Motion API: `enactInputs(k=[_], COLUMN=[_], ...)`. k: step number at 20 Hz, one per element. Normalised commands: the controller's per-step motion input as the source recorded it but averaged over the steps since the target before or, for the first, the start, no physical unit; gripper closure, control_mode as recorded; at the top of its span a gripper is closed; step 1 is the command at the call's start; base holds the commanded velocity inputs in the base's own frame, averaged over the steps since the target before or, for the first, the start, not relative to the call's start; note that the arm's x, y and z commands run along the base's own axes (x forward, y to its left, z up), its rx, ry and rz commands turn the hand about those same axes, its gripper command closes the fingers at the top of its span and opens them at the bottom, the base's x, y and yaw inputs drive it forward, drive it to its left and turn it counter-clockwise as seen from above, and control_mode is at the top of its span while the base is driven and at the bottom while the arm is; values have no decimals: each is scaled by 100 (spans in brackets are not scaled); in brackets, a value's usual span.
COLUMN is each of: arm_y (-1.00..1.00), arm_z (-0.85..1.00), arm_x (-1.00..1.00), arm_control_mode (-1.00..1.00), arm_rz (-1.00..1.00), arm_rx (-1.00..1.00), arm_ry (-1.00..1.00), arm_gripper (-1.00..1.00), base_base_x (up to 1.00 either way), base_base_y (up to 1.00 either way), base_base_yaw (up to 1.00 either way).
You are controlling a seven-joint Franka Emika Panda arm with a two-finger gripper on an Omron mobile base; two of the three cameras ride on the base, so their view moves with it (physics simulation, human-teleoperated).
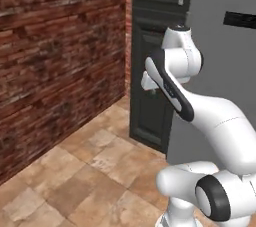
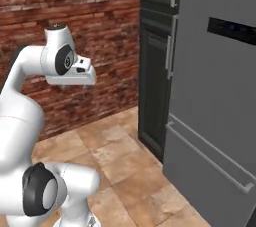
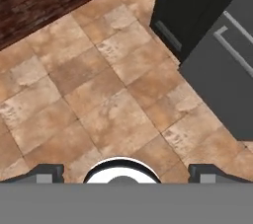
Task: Retrieve the fish from the fridge and place it on the saucepan with marinade on the stove.
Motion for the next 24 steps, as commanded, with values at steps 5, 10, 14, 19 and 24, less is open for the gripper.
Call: enactInputs(k=[5, 10, 14, 19, 24], arm_y=[0, 0, 0, 0, 0], arm_z=[0, 0, 0, 0, 0], arm_x=[0, 0, 0, 0, 0], arm_control_mode=[100, 100, 100, 100, 100], arm_rz=[0, 0, 0, 0, 0], arm_rx=[0, 0, 0, 0, 0], arm_ry=[0, 0, 0, 0, 0], arm_gripper=[-100, -100, -100, -100, -100], base_base_x=[1, -25, -2, 0, 8], base_base_y=[50, 67, 98, 99, 55], base_base_yaw=[-85, -69, -42, -24, -22])
